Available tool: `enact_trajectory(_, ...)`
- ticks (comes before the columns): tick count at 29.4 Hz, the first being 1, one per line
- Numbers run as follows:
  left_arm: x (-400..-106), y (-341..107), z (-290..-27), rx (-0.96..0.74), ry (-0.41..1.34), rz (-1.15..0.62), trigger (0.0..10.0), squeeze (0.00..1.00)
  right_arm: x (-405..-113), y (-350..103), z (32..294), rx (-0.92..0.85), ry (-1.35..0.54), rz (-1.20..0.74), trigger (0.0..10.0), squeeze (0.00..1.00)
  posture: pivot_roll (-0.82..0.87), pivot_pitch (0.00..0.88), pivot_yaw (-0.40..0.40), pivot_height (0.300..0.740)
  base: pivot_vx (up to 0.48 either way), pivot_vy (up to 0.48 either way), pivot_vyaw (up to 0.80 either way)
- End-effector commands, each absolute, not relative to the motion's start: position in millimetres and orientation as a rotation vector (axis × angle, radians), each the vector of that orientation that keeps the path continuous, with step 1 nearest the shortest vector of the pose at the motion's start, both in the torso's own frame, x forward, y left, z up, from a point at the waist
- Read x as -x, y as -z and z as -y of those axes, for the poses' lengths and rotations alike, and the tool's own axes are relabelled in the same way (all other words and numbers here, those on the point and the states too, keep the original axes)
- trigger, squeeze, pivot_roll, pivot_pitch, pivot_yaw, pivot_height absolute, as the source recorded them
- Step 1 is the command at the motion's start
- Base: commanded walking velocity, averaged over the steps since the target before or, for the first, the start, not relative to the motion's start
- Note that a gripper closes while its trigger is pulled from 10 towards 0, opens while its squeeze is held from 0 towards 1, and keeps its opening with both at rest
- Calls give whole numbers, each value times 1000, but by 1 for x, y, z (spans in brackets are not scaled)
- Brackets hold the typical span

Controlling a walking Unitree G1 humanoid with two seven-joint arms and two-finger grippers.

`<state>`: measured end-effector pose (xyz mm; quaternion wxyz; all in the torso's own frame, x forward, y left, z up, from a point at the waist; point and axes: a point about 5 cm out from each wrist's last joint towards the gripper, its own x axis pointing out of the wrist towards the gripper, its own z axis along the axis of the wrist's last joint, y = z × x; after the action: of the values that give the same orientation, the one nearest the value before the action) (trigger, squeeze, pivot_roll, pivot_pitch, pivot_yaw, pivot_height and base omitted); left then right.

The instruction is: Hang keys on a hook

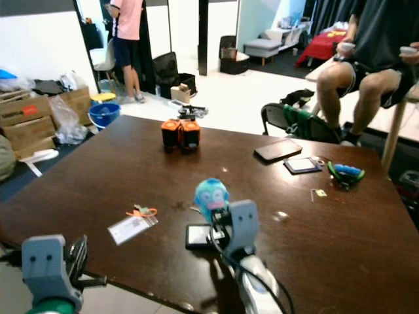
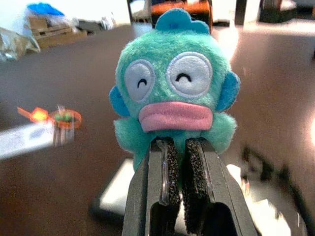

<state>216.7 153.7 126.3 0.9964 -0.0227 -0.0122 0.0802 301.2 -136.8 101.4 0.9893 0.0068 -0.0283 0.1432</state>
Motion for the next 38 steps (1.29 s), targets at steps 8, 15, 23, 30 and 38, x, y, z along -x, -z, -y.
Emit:
enact_trajectory(8, -220, -131, -160, 17, -138, 68, 10000, 0, -292, -103, 125, 12, -280, 63, 10000, 0, -85, 0, 168, 740, 0, 0, 0)
enact_trajectory(15, -218, -132, -166, 0, -149, 84, 10000, 0, -293, -103, 122, 66, -281, 68, 10000, 0, -80, 0, 158, 740, 0, 0, 229)
enact_trajectory(23, -230, -118, -164, -33, -194, 14, 10000, 0, -294, -105, 110, 67, -308, 71, 10000, 0, -87, 0, 146, 740, 0, 0, 800)
enact_trajectory(30, -266, -127, -171, -28, -222, 56, 10000, 0, -294, -110, 101, 59, -336, 82, 10000, 0, -87, 0, 136, 740, 0, 0, 800)
enact_trajectory(38, -294, -129, -180, -49, -210, 35, 10000, 0, -296, -112, 98, 65, -350, 87, 10000, 0, -100, 0, 143, 740, 0, 0, 800)
